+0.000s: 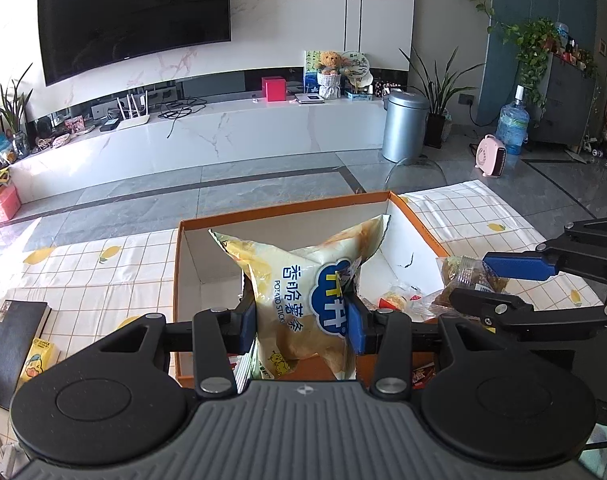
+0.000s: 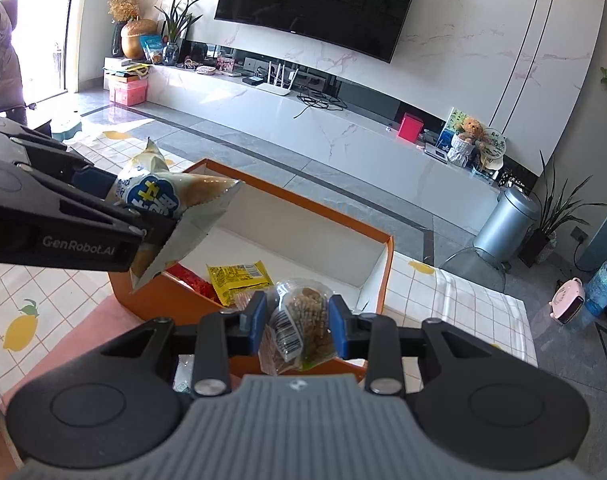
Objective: Organize snacks
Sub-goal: 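Lift both snacks and carry them over the orange box, then open the left gripper dropping the potato bag while the right releases the nut packet, then withdraw both tools from the box toward the remaining snacks, then grasp the clear candy-ball pack with the left gripper while the right grasps the green sausage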
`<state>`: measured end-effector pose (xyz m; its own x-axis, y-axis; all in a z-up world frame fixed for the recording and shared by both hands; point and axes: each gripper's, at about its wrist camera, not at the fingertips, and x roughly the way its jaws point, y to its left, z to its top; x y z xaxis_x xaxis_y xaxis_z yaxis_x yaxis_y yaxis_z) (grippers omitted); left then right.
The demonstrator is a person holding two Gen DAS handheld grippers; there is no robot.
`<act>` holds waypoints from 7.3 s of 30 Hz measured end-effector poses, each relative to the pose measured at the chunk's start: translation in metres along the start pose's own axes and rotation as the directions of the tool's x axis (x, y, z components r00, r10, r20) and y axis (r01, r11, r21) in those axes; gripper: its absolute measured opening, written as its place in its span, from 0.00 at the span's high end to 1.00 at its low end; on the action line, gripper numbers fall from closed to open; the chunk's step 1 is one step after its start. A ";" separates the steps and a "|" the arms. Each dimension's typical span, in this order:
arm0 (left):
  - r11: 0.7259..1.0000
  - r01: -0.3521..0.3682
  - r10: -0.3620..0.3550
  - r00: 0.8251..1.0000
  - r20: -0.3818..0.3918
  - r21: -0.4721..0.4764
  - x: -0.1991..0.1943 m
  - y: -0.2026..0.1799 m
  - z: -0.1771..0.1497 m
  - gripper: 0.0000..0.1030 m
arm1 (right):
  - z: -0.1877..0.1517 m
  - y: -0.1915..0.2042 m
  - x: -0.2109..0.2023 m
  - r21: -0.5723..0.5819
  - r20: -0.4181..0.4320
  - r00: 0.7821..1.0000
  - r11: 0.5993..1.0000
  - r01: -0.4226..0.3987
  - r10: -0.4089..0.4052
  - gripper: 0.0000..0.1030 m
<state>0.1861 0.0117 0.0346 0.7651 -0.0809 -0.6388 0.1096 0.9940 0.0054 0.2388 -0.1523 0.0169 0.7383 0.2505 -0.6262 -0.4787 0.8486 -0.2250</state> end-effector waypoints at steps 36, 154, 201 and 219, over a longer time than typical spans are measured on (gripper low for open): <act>0.980 -0.080 0.122 0.965 -0.233 0.181 0.135 0.009 0.015 0.52 | 0.032 -0.006 0.174 -0.127 -0.298 0.954 0.988 -0.085 0.043 0.70; 0.937 0.291 -0.239 0.937 -0.254 0.191 0.044 -0.090 -0.106 0.19 | -0.142 -0.085 0.064 0.569 -0.479 0.866 0.802 0.181 0.144 0.33; 0.925 0.265 -0.148 0.911 -0.385 0.271 0.085 -0.126 -0.117 0.32 | -0.142 -0.069 0.086 0.563 -0.495 0.851 0.811 0.161 0.174 0.74; 0.975 0.223 -0.208 0.924 -0.321 0.009 0.041 -0.074 -0.115 0.33 | -0.142 -0.049 0.038 0.577 -0.425 0.884 0.811 0.098 0.195 0.78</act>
<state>0.1364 -0.0566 -0.0803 0.4805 -0.2579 -0.8382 0.2832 0.9502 -0.1301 0.2232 -0.2511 -0.1022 0.3577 0.1893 -0.9145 -0.0417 0.9815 0.1869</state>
